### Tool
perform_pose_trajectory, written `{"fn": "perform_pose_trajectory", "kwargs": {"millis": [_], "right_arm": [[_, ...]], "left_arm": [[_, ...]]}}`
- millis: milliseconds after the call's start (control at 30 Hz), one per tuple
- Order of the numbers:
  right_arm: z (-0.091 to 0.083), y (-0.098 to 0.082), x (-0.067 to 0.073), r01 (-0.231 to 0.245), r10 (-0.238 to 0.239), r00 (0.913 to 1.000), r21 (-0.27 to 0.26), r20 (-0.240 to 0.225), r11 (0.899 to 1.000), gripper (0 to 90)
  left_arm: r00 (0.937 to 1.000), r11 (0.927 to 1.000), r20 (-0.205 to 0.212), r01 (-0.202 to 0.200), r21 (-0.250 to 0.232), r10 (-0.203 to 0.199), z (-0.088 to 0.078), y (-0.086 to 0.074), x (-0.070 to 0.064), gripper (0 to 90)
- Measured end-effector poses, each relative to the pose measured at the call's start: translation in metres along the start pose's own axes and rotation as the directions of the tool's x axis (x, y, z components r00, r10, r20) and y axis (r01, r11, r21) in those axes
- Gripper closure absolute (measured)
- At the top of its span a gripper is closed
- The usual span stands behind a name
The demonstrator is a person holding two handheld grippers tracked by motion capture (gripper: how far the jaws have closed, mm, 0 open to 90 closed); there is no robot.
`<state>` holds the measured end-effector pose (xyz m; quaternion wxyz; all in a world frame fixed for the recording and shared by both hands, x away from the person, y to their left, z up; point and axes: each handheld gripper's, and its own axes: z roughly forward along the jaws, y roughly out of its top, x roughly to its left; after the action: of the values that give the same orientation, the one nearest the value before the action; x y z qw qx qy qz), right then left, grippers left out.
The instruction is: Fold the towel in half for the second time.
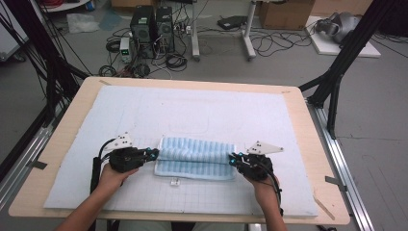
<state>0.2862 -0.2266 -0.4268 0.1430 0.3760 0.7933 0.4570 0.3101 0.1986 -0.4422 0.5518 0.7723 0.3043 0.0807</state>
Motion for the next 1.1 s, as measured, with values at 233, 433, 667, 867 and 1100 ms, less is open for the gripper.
{"fn": "perform_pose_trajectory", "kwargs": {"millis": [233,433,667,867,1100], "right_arm": [[-0.002,-0.007,0.002,0.012,-0.012,0.9999,0.034,-0.001,0.999,80.7],[-0.007,-0.011,0.006,0.018,-0.017,0.9998,0.053,-0.005,0.998,74.7],[-0.018,-0.008,0.004,-0.030,0.031,0.9992,-0.037,0.026,0.999,59.8],[-0.012,0.006,0.001,-0.070,0.077,0.9948,-0.100,0.067,0.993,53.5],[0.029,0.016,0.012,-0.004,0.002,0.9983,0.033,0.059,0.999,51.5]], "left_arm": [[0.9998,0.9999,0.019,-0.006,0.014,0.006,-0.003,-0.003,-0.006,86.4],[0.9997,0.9997,0.023,-0.009,0.021,0.009,-0.011,-0.009,-0.012,84.4],[0.9981,0.9974,-0.047,0.037,-0.063,-0.040,-0.017,0.002,-0.006,59.2],[0.9990,0.9985,-0.045,0.002,-0.056,-0.005,-0.001,0.015,-0.003,59.1],[0.9968,0.9952,-0.080,0.002,0.098,0.006,0.029,0.014,-0.003,63.4]]}}
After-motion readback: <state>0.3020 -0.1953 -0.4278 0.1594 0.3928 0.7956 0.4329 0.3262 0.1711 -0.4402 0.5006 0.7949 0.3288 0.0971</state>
